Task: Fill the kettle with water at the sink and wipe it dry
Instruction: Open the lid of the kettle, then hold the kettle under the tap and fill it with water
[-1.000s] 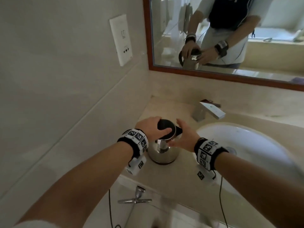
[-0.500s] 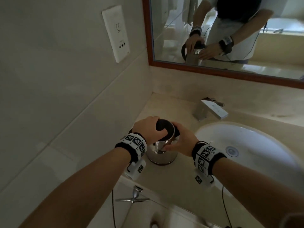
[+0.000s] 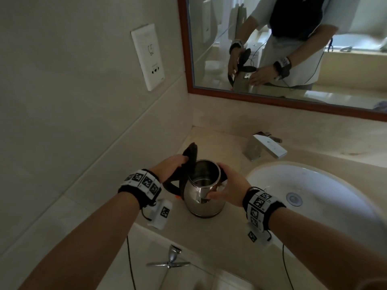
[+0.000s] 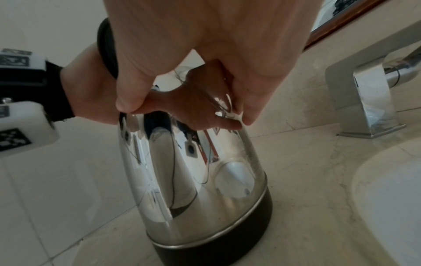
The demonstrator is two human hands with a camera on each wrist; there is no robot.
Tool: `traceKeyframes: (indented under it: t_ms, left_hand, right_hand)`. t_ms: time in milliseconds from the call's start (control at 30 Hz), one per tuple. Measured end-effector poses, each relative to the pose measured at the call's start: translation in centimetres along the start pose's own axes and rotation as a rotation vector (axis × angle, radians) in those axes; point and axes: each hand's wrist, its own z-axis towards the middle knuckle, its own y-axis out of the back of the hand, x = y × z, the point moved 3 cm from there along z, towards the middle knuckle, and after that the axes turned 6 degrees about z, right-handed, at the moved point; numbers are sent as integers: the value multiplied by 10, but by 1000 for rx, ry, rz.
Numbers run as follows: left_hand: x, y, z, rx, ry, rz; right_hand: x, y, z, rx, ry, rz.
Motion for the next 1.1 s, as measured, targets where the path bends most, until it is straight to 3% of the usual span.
traceKeyframes:
  t_ms: [67, 133, 333, 867, 1100]
  left_hand:
    - [7, 6, -5, 68, 133, 85]
    - [9, 10, -5, 105, 171, 184]
    - [12, 11, 0, 110, 147, 277]
    - [14, 6, -4, 161, 143, 77]
    - [-17, -38, -9, 210, 104, 73]
  right_hand:
    - [-1, 0, 0, -4, -6, -2]
    - [-3, -1, 0, -2, -11, 1]
    - [-7, -3, 5, 14, -35, -31]
    - [-10, -2, 10, 34, 0, -15]
    - [-26, 41, -19, 13, -27, -52]
